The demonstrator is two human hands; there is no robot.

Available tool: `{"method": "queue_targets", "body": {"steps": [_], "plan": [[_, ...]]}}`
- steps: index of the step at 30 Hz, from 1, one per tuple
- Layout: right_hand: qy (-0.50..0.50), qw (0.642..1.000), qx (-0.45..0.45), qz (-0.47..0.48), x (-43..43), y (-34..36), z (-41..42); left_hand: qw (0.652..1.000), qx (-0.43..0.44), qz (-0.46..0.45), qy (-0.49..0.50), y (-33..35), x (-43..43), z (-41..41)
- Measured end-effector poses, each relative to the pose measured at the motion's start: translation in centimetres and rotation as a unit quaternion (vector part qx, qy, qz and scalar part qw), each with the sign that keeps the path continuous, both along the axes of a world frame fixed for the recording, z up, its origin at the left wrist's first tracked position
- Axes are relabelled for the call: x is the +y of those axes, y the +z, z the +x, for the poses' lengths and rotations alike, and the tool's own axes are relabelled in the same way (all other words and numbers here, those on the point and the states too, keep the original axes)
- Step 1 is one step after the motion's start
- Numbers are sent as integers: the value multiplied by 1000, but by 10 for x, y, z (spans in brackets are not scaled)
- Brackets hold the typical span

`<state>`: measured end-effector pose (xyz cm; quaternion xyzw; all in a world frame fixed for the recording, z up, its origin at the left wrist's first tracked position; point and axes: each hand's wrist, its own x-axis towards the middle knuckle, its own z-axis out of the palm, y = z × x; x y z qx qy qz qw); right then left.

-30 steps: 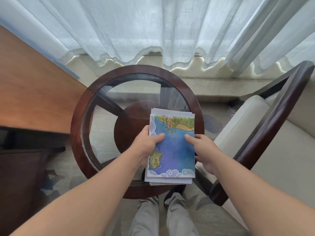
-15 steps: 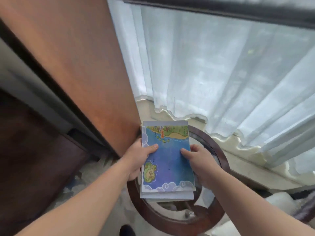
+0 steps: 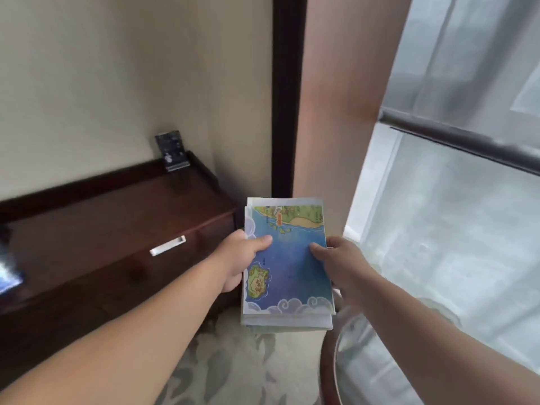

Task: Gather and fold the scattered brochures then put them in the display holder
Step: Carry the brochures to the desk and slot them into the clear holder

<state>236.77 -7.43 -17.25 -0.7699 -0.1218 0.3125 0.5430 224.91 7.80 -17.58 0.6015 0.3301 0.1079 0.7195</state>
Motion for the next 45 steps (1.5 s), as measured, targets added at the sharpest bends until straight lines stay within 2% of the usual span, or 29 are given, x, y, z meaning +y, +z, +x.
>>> {"method": "queue_targets", "body": {"steps": [7, 13, 21, 27, 36, 45], "plan": [[83, 996, -18, 22, 99, 28, -51, 996, -17, 28, 83, 35, 76, -76], [159, 987, -15, 16, 164, 34, -78, 988, -18, 25, 150, 34, 124, -120], [271, 962, 24, 8, 248, 32, -83, 969, 3, 5, 245, 24, 180, -145], [314, 949, 32, -7, 315, 18, -81, 953, 39, 23, 301, 15, 224, -151], [340, 938, 40, -50, 431, -21, -108, 942, 118, 29, 311, -16, 313, -192], [312, 942, -34, -119, 540, -63, -143, 942, 171, 45, 285, -63, 429, -219]]}}
